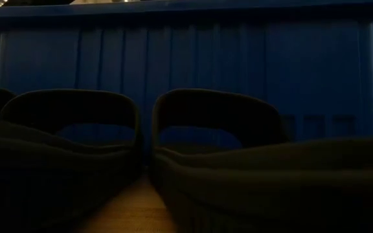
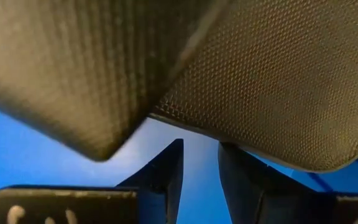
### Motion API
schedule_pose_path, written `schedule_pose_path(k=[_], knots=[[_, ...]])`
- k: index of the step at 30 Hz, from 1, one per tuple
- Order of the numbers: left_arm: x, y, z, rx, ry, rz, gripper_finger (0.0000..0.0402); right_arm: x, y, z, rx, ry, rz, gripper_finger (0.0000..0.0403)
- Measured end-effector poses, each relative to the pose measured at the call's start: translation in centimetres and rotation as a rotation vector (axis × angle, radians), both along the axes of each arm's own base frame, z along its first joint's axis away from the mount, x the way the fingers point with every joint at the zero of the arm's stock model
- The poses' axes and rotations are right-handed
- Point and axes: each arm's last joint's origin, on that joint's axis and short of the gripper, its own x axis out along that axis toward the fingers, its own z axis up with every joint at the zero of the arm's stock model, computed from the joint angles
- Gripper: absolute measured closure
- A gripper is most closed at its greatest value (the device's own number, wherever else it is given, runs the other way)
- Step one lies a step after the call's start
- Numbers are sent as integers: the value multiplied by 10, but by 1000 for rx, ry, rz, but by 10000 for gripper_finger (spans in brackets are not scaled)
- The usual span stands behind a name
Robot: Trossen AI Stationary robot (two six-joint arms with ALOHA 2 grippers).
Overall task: Pick and place slides into bin
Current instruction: Put the black slides into the blue organizer bin
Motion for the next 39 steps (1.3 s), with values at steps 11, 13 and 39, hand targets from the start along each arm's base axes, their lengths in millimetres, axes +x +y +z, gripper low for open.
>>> schedule_pose_path(k=[11,13,39], knots=[[-11,13,4,-9,92,83,305,0,0,0,0,0,0,382],[-16,18,12,19,100,93,305,0,0,0,0,0,0,382],[-117,-125,207,329,-654,-58,305,0,0,0,4,-2,11,382]])
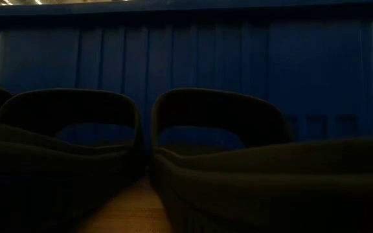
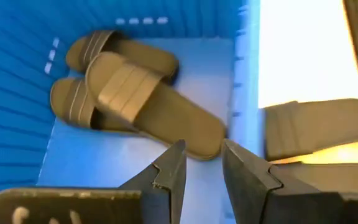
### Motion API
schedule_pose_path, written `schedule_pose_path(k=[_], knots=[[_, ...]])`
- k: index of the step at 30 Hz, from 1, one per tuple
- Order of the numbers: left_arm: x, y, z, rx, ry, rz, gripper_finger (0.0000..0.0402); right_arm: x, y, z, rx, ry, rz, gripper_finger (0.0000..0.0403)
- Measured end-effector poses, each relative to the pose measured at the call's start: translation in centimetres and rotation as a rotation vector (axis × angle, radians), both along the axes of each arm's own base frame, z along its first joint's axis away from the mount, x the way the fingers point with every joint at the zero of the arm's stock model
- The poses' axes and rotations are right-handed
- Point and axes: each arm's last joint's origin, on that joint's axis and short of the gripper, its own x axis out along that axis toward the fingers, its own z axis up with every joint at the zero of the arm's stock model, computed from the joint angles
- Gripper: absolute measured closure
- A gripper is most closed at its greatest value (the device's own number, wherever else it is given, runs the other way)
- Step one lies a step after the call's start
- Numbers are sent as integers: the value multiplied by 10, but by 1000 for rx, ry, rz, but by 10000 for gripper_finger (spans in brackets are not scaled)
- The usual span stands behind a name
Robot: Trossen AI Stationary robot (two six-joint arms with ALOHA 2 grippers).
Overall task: Pick and place slides into bin
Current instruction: Put the black slides into the blue organizer bin
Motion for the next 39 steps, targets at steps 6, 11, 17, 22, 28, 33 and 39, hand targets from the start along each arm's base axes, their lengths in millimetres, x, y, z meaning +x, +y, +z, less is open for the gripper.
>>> schedule_pose_path(k=[6,11,17,22,28,33,39], knots=[[-15,-56,-7,-11,-38,4,305,1,1,0,20,-4,52,382],[-24,-91,-26,-36,26,48,305,2,1,-1,22,-4,56,382],[-29,-120,-64,-46,187,206,305,2,1,-1,25,-4,63,382],[-21,-144,-102,-4,291,238,305,2,1,-1,25,-4,63,382],[-13,-165,-145,-43,484,250,305,2,1,-1,25,-4,63,382],[-8,-170,-164,-51,509,356,305,2,1,-1,24,-4,63,382],[-6,-171,-170,-51,510,389,305,2,1,-1,24,-4,63,382]])
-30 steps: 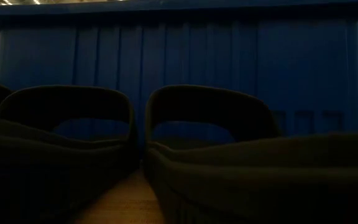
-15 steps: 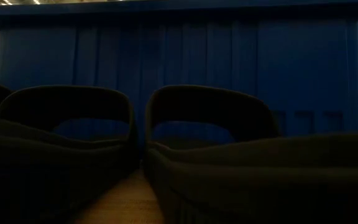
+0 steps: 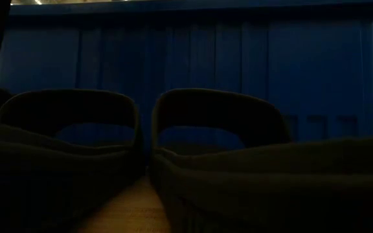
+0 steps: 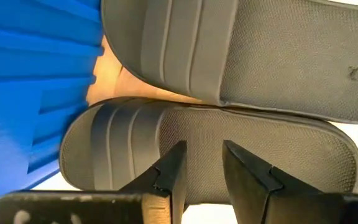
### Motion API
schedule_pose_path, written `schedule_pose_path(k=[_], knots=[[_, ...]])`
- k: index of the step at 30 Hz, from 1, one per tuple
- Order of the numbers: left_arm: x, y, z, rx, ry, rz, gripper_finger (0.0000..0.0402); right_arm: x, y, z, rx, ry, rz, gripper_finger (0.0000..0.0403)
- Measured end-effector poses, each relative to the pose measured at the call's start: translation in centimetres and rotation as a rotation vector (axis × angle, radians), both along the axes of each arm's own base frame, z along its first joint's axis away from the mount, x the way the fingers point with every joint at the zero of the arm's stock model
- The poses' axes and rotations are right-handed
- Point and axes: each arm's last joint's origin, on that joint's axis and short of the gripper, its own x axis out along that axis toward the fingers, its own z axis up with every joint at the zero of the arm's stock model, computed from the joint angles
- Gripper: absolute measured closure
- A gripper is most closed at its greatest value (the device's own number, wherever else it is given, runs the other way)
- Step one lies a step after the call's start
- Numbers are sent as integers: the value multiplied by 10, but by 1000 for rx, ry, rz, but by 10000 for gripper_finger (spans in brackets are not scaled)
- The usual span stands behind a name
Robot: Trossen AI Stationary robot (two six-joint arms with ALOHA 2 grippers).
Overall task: Pick and place slides into bin
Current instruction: Put the black slides into the blue organizer bin
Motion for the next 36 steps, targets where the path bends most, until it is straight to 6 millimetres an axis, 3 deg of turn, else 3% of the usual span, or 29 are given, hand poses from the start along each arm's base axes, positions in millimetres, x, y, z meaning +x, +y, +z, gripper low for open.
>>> schedule_pose_path(k=[8,36], knots=[[5,6,0,12,22,-77,305,0,0,0,-1,-2,0,382],[13,4,0,-56,-42,-15,305,0,0,0,-2,-3,0,382]])
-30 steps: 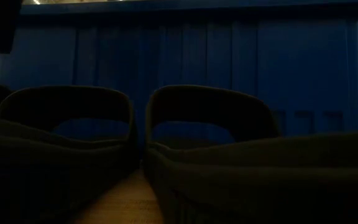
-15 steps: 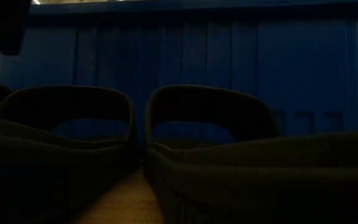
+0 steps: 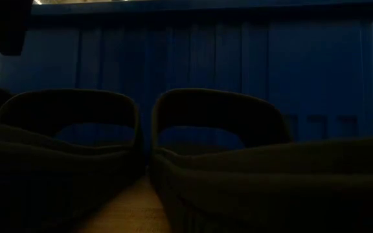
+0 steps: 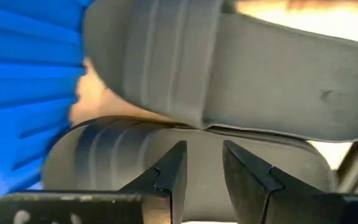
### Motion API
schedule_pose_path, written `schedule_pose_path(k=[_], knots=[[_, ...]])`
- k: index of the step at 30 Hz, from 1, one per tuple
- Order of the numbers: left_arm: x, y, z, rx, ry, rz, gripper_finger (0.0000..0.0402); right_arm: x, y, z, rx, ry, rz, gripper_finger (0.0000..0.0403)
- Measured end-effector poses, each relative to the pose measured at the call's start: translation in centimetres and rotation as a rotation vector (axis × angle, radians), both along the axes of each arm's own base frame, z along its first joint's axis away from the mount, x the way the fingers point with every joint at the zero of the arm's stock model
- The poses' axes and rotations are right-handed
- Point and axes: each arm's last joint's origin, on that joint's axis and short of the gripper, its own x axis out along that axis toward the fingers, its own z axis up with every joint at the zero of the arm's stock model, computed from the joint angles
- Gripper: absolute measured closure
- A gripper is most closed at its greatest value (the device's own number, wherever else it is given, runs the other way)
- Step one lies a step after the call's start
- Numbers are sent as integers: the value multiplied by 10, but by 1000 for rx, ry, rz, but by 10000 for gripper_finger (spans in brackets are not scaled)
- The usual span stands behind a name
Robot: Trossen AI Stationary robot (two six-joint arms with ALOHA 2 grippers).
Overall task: Pick and place slides into bin
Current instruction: Put the black slides into the blue organizer bin
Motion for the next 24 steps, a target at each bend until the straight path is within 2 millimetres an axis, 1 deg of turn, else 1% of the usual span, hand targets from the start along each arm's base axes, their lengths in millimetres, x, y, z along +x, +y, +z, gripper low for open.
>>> schedule_pose_path(k=[2,6,8,11,15,18,21,24], knots=[[1,0,0,-3,0,-3,305,0,0,0,0,0,0,382],[0,8,0,-2,60,36,305,0,0,0,0,0,0,382],[1,10,0,-3,71,45,297,0,0,0,0,0,0,382],[2,12,0,0,73,51,268,0,0,0,0,0,0,382],[2,11,0,-9,77,56,202,0,0,0,0,0,0,382],[1,9,0,-39,77,104,162,0,0,0,0,0,0,382],[2,5,0,-68,46,140,144,0,0,0,0,0,0,382],[1,4,0,-77,44,141,139,0,0,0,0,0,0,382]])
